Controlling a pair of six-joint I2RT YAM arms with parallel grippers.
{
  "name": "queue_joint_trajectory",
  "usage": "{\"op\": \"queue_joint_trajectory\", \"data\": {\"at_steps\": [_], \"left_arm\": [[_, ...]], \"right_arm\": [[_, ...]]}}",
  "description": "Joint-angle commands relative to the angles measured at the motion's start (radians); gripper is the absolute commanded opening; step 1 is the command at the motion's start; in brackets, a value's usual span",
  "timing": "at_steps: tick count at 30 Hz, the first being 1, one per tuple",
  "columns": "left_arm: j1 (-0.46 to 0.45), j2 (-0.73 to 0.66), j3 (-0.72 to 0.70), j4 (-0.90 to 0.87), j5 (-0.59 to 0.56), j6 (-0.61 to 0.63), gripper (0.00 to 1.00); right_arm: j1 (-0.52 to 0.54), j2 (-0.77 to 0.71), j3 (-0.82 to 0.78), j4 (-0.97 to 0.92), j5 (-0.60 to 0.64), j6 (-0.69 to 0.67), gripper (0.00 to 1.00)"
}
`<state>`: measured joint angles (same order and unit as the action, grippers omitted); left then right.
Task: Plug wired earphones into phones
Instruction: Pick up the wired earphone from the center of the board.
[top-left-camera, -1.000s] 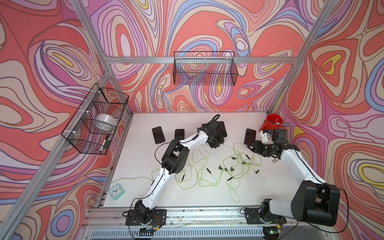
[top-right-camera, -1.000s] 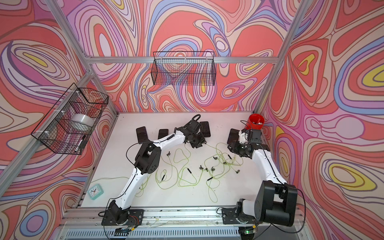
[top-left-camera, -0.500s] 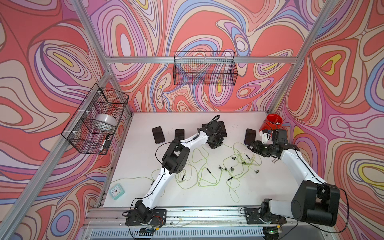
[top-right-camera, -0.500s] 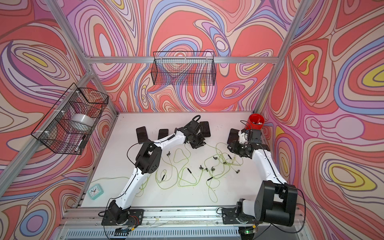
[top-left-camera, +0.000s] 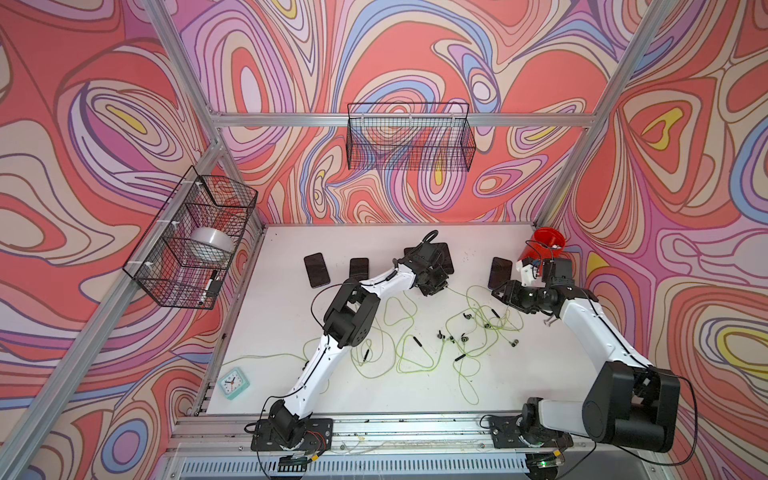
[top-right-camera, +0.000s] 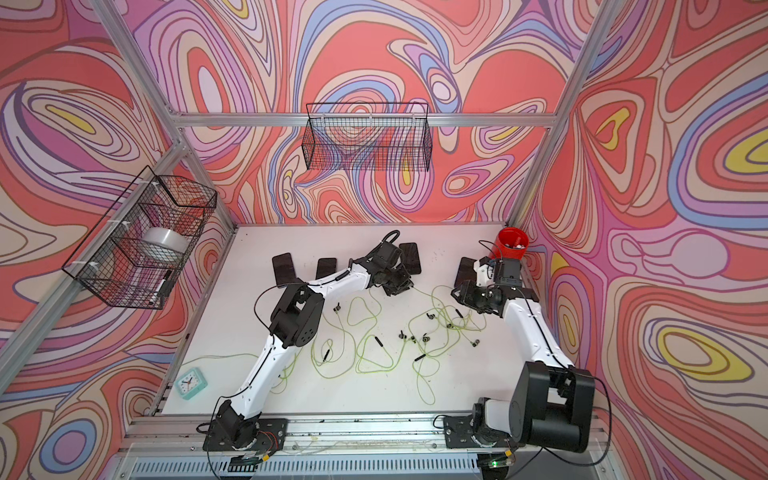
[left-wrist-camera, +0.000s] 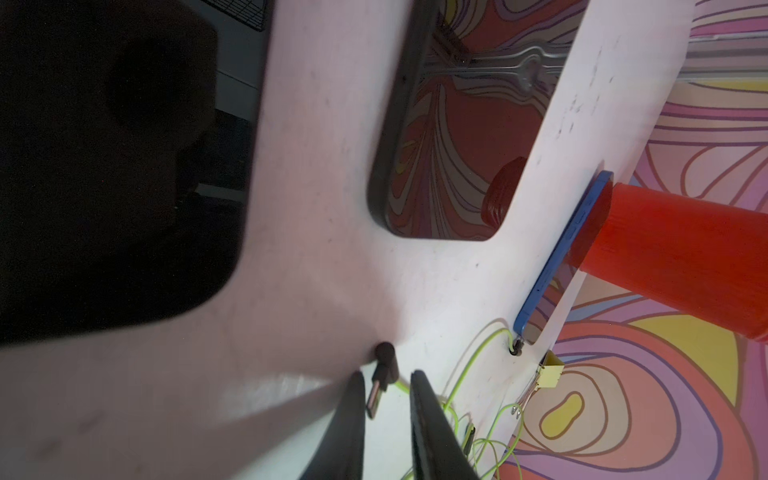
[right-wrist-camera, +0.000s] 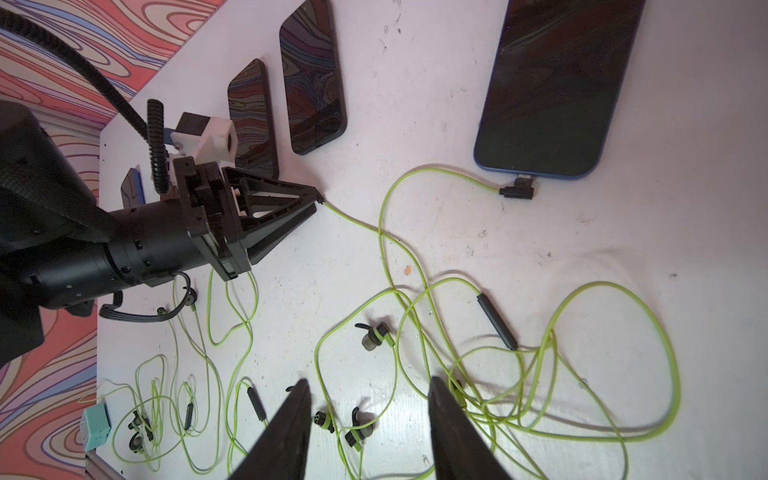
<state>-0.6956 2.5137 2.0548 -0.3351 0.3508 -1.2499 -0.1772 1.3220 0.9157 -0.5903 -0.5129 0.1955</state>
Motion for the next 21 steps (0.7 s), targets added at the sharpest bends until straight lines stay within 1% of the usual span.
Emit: {"op": "queue_joint_trajectory", "data": {"at_steps": [1, 4, 7, 12, 16, 19, 21], "left_arm": [[0.008, 0.016, -0.031, -0.019, -0.011, -0.013, 0.19], [0.009, 0.009, -0.041, -0.015, -0.009, -0.015, 0.13], [0.008, -0.008, -0.062, -0.005, -0.008, -0.010, 0.11], [0.008, -0.038, -0.098, 0.013, -0.003, -0.002, 0.04], [0.009, -0.061, -0.109, 0.020, 0.013, 0.043, 0.00], [0.013, -0.100, -0.144, 0.061, 0.061, 0.110, 0.00], [0.027, -0.141, -0.212, 0.176, 0.131, 0.144, 0.00]], "right_arm": [[0.006, -0.016, -0.011, 0.004, -0.017, -0.007, 0.46], [0.007, -0.015, -0.006, 0.001, -0.017, -0.008, 0.47], [0.006, -0.012, -0.004, 0.002, -0.020, -0.009, 0.47], [0.007, 0.007, -0.006, 0.014, -0.050, 0.005, 0.47], [0.006, 0.028, 0.007, 0.015, -0.096, 0.012, 0.46], [0.007, 0.052, 0.026, 0.009, -0.165, 0.004, 0.47], [0.006, 0.079, 0.049, -0.015, -0.228, -0.023, 0.47]]}}
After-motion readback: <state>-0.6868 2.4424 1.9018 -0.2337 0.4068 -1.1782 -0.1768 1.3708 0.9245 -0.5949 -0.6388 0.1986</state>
